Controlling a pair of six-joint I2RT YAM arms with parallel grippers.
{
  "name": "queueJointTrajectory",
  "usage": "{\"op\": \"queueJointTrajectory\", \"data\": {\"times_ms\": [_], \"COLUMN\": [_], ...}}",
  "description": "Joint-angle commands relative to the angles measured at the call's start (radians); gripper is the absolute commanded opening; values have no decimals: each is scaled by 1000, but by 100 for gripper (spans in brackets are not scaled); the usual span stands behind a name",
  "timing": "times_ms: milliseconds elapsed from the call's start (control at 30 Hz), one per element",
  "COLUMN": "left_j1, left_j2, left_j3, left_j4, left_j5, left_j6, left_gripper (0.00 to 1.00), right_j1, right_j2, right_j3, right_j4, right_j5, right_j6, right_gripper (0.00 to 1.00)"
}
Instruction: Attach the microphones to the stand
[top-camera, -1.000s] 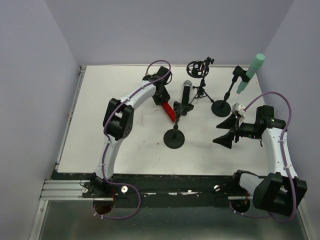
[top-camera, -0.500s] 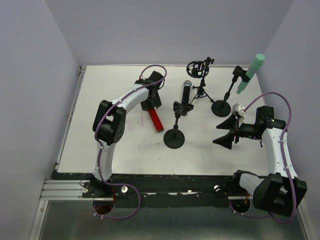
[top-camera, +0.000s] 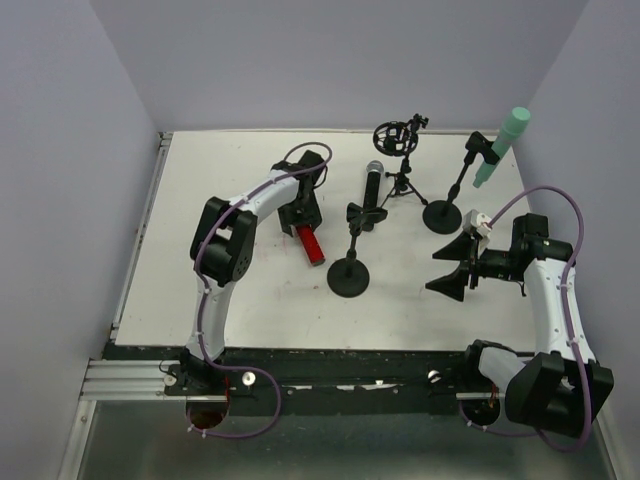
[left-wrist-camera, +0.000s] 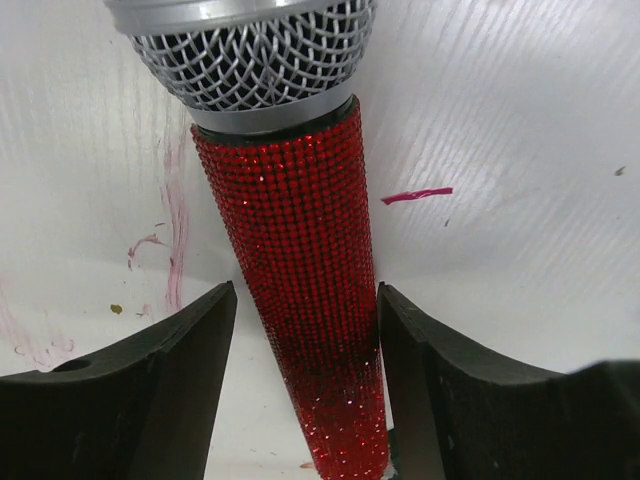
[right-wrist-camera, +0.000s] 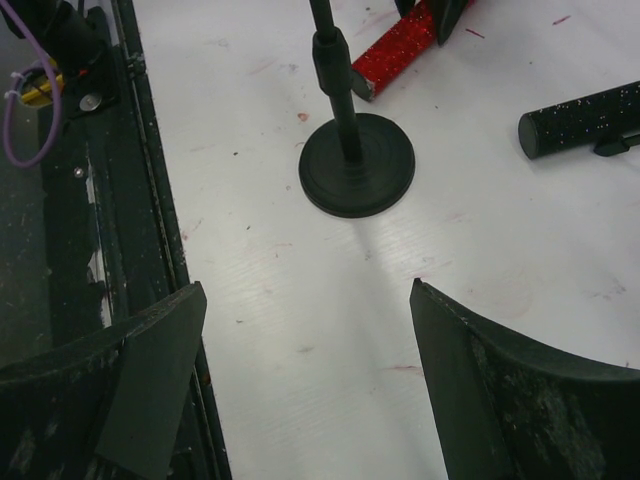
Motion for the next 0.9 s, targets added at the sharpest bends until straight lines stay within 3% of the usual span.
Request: {"op": "queueJointTrajectory", "data": {"times_ms": [0,167,367,433,700,867], "left_j1": [-2,-1,-1,-1,-1,2], "left_j2": [-6,-8,-55,-106,-489,-783], "left_j3": [-54,-62,-86,-108,-377,-566], "left_j4": [-15,5,41,66,339,538], "left_j5": [37,55,60,37,6,54], "left_j6": [-4,-4,16,36,208,349], "left_gripper": [64,45,10,4,0,0], "right_j1": [6,8,8,6,6,8], "right_j2": [-17,-25,-31,-31,-17,-2], "right_j3": [20,20,21,18,29,122], "right_j4": [-36,-46,-50,-50,-47,-84], "right_j5": [3,3,3,3,5,23], "right_j6": [-38,-46,-47,-49,-49,-31], "right_gripper": [91,92,92,92,92,92]}}
